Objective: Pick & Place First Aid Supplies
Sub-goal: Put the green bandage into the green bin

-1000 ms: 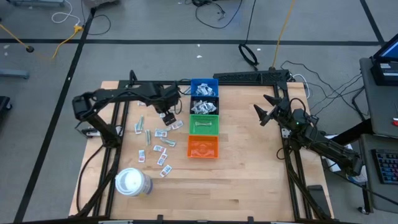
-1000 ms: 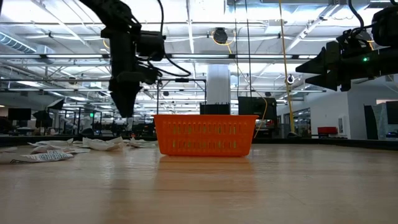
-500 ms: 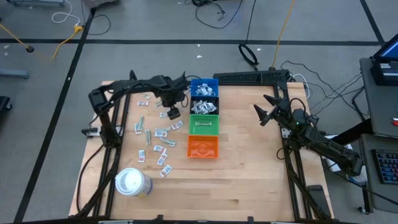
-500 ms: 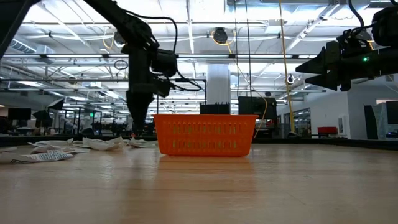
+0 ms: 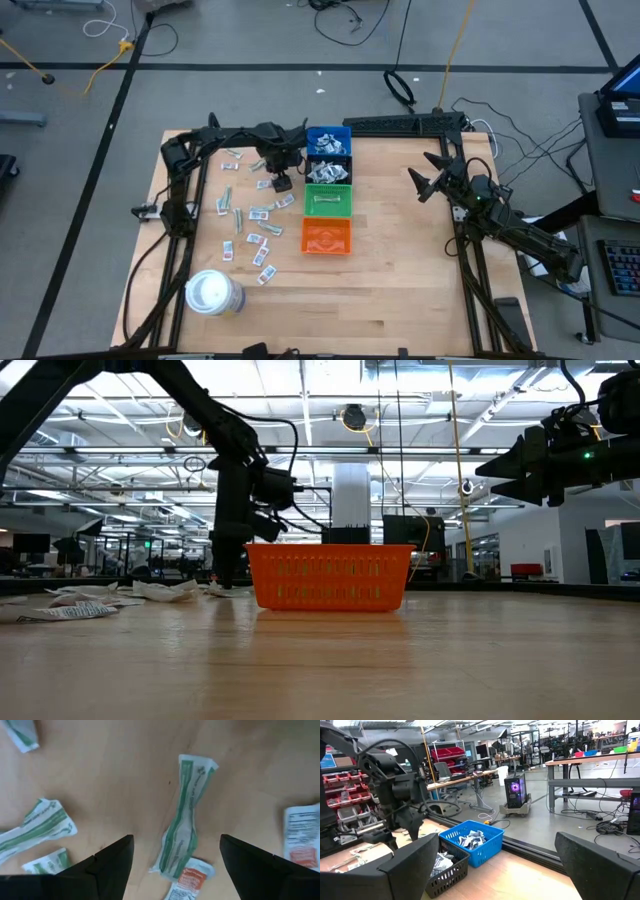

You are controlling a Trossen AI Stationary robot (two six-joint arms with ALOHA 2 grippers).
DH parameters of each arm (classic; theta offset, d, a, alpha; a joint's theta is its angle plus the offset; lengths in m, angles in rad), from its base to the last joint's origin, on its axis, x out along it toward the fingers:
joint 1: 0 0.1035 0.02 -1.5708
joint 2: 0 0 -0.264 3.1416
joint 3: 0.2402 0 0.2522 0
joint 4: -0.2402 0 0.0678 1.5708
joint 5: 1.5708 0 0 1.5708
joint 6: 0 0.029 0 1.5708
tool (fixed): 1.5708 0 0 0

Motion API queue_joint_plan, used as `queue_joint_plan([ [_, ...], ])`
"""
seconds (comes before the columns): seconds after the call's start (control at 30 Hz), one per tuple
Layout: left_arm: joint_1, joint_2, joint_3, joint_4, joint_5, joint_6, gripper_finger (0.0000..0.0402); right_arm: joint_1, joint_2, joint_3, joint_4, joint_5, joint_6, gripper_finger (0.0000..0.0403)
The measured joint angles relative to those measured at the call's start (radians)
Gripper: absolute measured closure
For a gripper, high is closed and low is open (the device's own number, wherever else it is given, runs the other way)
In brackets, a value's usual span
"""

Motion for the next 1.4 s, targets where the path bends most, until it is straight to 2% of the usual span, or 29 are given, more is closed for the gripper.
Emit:
queue_joint_plan([
  [0.13,0.001,0.010,-0.006,0.006,-0.001,0.002,0.0117,0.000,0.000,0.000,0.000,0.000,0.000,0.0009],
  [0.27,0.001,0.008,-0.025,0.028,-0.006,0.019,0.0157,0.000,0.000,0.000,0.000,0.000,0.000,0.0009],
  [0.4,-0.003,0.006,-0.033,0.030,-0.006,0.019,0.0230,0.000,0.000,0.000,0.000,0.000,0.000,0.0009],
  [0.6,-0.003,0.005,-0.035,0.042,-0.014,0.015,0.0363,0.000,0.000,0.000,0.000,0.000,0.000,0.0009],
  [0.67,-0.003,-0.002,-0.036,0.040,-0.022,0.014,0.0390,0.000,0.000,0.000,0.000,0.000,0.000,0.0009],
  [1.0,-0.012,-0.151,-0.040,-0.083,-0.082,0.085,0.0399,0.000,0.000,0.000,0.000,0.000,0.000,0.0009],
  [1.23,-0.044,-0.251,-0.038,-0.220,-0.082,0.123,0.0400,0.000,0.000,0.000,0.000,0.000,0.000,0.0009],
  [1.4,-0.086,-0.273,-0.035,-0.296,-0.079,0.123,0.0400,0.000,0.000,0.000,0.000,0.000,0.000,0.0009],
])
